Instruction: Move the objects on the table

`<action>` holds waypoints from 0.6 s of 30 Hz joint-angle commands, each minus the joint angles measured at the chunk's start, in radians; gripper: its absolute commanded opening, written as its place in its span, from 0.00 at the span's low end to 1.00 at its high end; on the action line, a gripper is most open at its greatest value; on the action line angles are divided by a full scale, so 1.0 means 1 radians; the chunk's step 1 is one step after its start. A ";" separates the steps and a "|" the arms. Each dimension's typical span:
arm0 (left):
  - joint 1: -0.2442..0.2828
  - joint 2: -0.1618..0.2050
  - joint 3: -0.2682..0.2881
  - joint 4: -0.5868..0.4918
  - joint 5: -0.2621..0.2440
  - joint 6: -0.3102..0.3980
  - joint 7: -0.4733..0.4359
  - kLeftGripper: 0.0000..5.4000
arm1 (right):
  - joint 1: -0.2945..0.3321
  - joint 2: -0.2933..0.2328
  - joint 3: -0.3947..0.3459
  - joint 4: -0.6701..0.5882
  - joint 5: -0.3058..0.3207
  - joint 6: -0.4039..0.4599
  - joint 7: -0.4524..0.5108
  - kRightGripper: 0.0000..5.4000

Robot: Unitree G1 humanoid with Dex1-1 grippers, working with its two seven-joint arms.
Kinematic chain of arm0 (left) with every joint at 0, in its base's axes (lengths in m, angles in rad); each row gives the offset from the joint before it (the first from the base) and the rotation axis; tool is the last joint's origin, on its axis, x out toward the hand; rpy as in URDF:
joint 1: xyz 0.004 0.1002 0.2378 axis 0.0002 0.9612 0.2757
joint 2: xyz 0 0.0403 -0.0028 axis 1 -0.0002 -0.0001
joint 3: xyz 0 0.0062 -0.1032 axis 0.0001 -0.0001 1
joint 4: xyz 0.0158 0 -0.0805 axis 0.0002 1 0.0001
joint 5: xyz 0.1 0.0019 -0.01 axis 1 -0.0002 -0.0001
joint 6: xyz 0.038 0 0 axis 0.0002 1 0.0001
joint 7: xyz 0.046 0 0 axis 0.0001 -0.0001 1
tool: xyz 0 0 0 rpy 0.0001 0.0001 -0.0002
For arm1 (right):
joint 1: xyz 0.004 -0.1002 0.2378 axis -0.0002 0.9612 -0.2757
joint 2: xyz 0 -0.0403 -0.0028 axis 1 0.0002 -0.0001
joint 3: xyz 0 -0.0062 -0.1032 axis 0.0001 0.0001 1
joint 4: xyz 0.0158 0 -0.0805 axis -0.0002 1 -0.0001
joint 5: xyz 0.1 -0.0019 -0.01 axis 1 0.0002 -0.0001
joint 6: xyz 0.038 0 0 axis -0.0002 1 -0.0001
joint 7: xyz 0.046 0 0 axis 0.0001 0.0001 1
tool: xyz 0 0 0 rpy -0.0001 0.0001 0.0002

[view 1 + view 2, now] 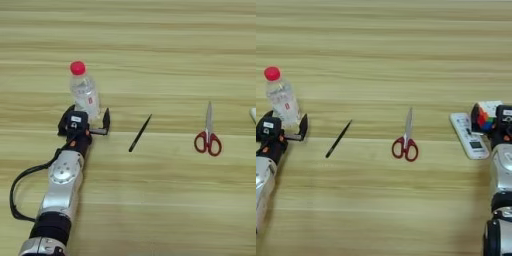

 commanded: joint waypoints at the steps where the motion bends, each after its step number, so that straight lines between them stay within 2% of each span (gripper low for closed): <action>1: 0.000 0.000 -0.003 0.003 0.010 0.000 0.003 1.00 | -0.019 -0.013 0.008 0.031 0.001 -0.003 0.007 1.00; 18: -0.003 0.002 -0.002 0.009 0.010 -0.003 0.002 1.00 | -0.060 -0.023 0.018 0.098 0.003 0.000 0.007 1.00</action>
